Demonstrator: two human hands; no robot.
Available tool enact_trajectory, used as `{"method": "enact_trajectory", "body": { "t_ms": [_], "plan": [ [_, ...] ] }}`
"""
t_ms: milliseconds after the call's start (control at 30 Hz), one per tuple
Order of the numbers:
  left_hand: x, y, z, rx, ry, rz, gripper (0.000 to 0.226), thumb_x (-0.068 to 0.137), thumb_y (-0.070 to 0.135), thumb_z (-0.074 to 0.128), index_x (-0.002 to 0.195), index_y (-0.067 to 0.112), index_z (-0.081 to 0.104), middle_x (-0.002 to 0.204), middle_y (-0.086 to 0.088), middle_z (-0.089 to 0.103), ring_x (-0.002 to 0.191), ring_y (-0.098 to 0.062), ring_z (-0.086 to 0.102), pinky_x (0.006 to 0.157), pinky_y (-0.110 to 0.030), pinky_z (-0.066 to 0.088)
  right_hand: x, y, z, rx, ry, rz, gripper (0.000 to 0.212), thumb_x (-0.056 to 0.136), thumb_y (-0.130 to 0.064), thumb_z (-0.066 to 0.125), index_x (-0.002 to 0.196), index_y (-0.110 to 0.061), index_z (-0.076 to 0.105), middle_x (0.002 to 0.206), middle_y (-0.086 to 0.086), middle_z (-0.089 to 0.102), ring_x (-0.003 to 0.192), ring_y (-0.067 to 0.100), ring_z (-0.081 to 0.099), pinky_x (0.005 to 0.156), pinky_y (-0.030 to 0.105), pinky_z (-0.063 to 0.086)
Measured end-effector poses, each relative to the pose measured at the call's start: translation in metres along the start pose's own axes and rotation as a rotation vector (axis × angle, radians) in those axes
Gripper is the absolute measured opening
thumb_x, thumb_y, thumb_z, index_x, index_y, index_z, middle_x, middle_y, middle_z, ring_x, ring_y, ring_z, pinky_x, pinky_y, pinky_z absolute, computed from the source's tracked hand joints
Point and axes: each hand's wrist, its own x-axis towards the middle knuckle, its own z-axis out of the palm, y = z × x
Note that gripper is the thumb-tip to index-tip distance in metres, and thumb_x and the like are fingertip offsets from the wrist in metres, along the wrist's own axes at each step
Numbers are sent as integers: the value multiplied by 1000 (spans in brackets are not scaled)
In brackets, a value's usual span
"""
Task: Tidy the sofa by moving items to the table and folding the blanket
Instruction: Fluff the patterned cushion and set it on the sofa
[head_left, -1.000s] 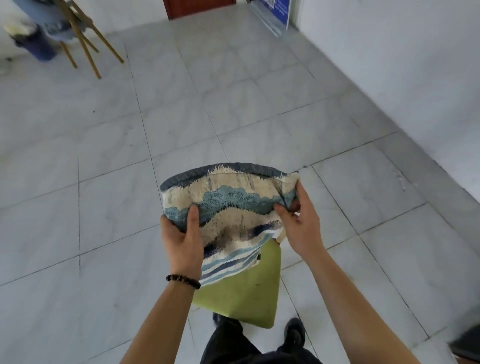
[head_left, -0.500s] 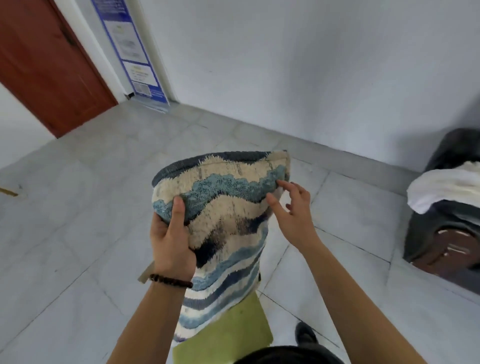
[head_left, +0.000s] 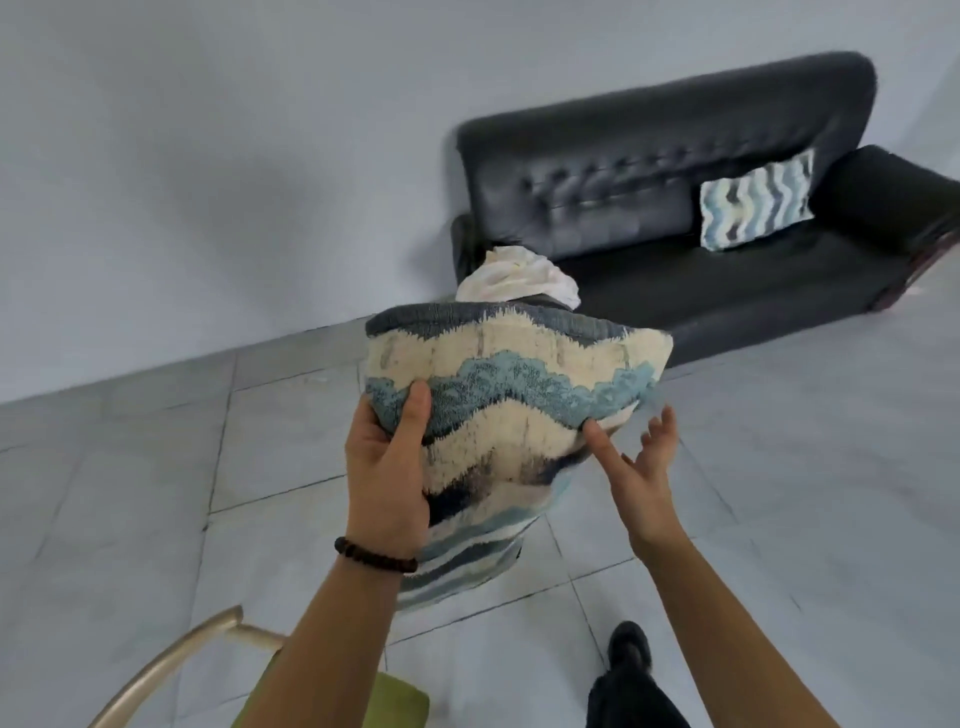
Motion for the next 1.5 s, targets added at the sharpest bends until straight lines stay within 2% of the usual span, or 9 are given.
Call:
{"method": "enact_trajectory", "body": {
  "t_ms": [67,200,333,533,700,833,967,1167,1500],
  "plan": [
    [9,-14,38,-20,-35,-19,42,85,27,64,125,16,59,123,-8,68,117,-27,63,102,-58,45,12,7,-38,50,21,69,113,75,-64,73,155,-41,-3,164,-13,6,148,12,15,119,44,25],
    [36,-66,140,28,-131,-79,33,92,25,59,124,18,59,123,-7,68,116,-27,64,101,-57,45,63,7,-125,98,91,51,107,73,-72,67,156,-38,7,147,-6,39,132,10,40,104,33,36],
    [59,-116,236,34,-200,-112,38,92,24,57,130,18,56,126,-5,67,120,-26,61,101,-54,46,124,-8,-203,35,193,38,68,86,-59,57,143,-27,36,116,0,56,108,10,57,86,24,46],
    [112,-149,324,7,-219,-163,41,94,32,60,134,24,55,133,-4,63,124,-29,56,106,-66,35,220,-36,-276,-96,263,38,61,77,-68,60,123,-30,48,134,-4,39,120,13,46,109,37,38],
    [193,-178,381,52,-211,-102,37,81,46,67,117,38,64,126,3,65,83,-18,60,83,-55,47,325,-51,-290,-84,202,13,55,83,-64,61,113,-20,45,105,3,59,91,13,60,82,40,56],
    [279,-214,420,-12,-168,-60,34,91,37,61,125,35,59,132,0,63,106,-20,64,85,-47,52,427,-58,-285,-147,223,-21,32,97,-35,57,108,-9,43,90,-2,49,67,-4,50,59,17,47],
    [386,-244,476,-62,-153,-49,41,93,29,56,133,25,53,130,0,64,121,-21,61,105,-55,43,546,-88,-282,-190,260,-73,26,98,-29,57,100,-8,42,81,-4,44,57,-8,46,54,11,42],
    [523,-245,565,115,-188,8,44,87,46,65,128,31,56,129,2,64,122,-20,59,104,-53,44,689,-163,-284,-184,331,-161,22,99,-23,57,90,-20,37,74,-6,35,52,-5,39,52,11,38],
    [691,-348,671,184,-157,-67,33,97,16,56,130,22,54,124,8,67,116,-10,62,96,-35,53,918,-139,-312,-190,370,-71,24,98,-26,59,100,-9,43,77,-5,44,54,-7,43,53,11,40]
  ]
}}
